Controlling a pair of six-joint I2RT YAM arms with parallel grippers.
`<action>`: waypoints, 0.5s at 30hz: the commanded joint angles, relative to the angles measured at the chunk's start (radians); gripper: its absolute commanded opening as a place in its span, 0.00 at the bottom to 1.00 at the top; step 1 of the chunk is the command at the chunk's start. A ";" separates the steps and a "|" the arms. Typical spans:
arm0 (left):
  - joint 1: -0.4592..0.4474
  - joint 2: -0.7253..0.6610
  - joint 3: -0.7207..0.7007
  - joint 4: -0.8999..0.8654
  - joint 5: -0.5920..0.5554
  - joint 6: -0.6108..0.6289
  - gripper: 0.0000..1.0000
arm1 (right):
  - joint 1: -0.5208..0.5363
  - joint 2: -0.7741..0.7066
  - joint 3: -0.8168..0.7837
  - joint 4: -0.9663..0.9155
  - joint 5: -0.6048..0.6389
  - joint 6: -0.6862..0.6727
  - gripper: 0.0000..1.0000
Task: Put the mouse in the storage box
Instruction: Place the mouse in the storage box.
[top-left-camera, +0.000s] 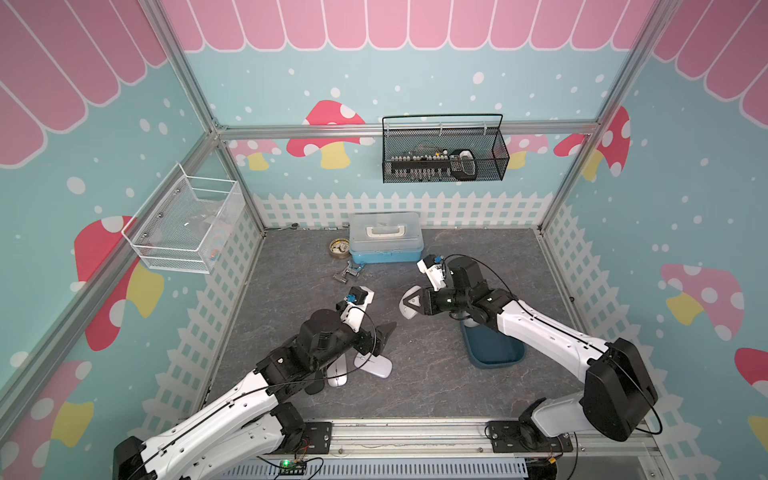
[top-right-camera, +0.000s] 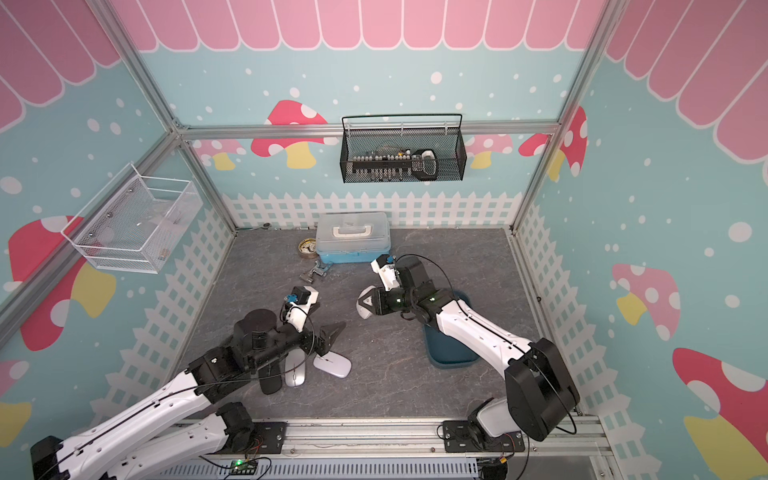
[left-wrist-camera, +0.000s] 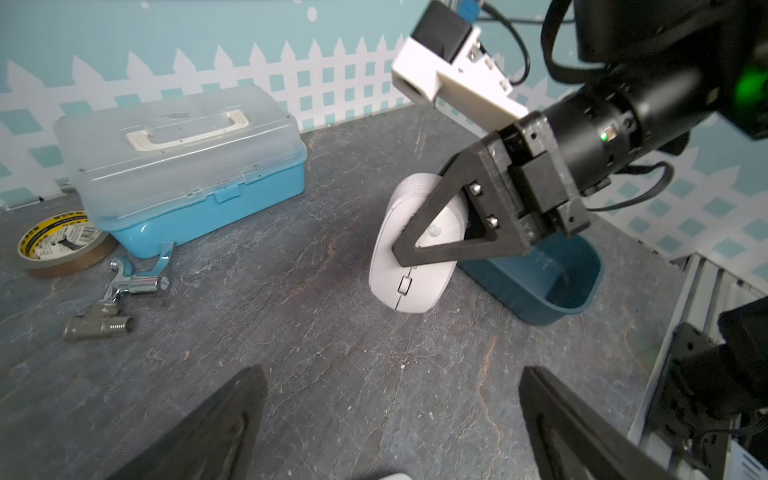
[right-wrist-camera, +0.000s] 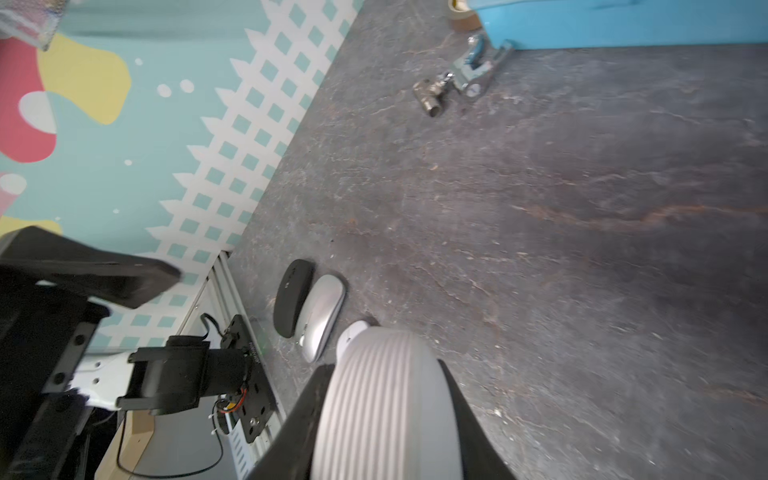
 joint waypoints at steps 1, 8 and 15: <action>-0.008 -0.050 -0.029 -0.086 -0.045 -0.125 0.99 | -0.061 -0.035 -0.035 0.004 0.008 -0.020 0.28; -0.014 -0.068 0.010 -0.152 -0.086 -0.129 0.99 | -0.233 -0.157 -0.108 -0.084 0.037 -0.053 0.29; -0.014 -0.080 0.010 -0.160 -0.210 -0.171 0.99 | -0.427 -0.328 -0.222 -0.175 0.169 -0.070 0.31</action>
